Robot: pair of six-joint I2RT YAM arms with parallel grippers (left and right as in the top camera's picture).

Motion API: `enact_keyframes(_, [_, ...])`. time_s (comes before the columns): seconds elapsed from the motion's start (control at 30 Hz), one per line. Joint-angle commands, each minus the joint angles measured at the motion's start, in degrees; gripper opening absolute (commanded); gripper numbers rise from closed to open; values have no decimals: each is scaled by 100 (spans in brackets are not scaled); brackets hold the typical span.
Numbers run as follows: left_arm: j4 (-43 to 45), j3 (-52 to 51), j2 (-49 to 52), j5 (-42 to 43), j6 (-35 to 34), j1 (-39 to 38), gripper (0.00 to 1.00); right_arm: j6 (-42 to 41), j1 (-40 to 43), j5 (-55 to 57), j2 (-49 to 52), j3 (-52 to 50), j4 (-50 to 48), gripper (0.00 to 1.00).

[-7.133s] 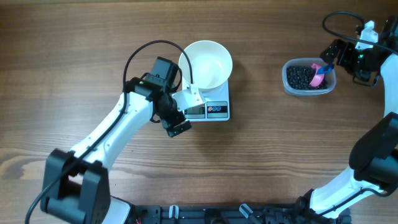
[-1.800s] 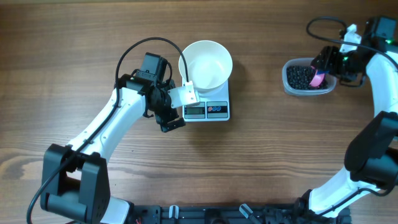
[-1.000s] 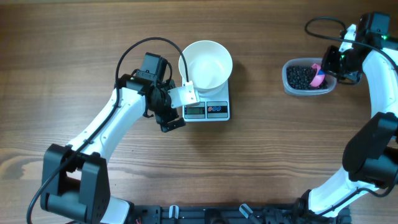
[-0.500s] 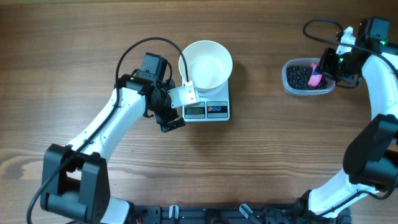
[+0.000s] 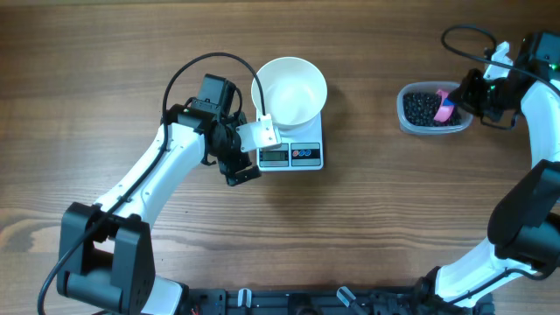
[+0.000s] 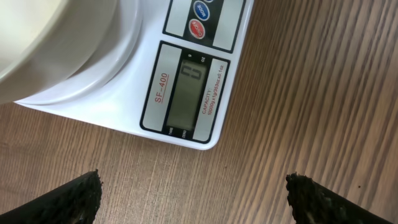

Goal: Scoop item into bowl and weigh 150g on scale
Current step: 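Dig the pink scoop into the black beans with the right gripper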

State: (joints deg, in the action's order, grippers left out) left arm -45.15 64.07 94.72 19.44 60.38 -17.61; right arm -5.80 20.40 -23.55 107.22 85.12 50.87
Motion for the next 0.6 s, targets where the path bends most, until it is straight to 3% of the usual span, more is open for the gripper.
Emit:
enact_keyframes(0.0, [-4, -28, 70, 111, 92, 24, 100, -20, -205, -350, 24, -42, 446, 4])
enact_keyframes(0.17, [-7, -28, 70, 111, 92, 26, 100, -35, -551, -348, 24, -42, 468, 4])
enact_keyframes(0.43, [-4, -28, 70, 111, 92, 24, 100, -494, -577, 188, 35, -42, -323, 4])
enact_keyframes(0.57, [-4, -28, 70, 111, 92, 26, 100, -420, -579, -52, 175, -42, 203, 4])
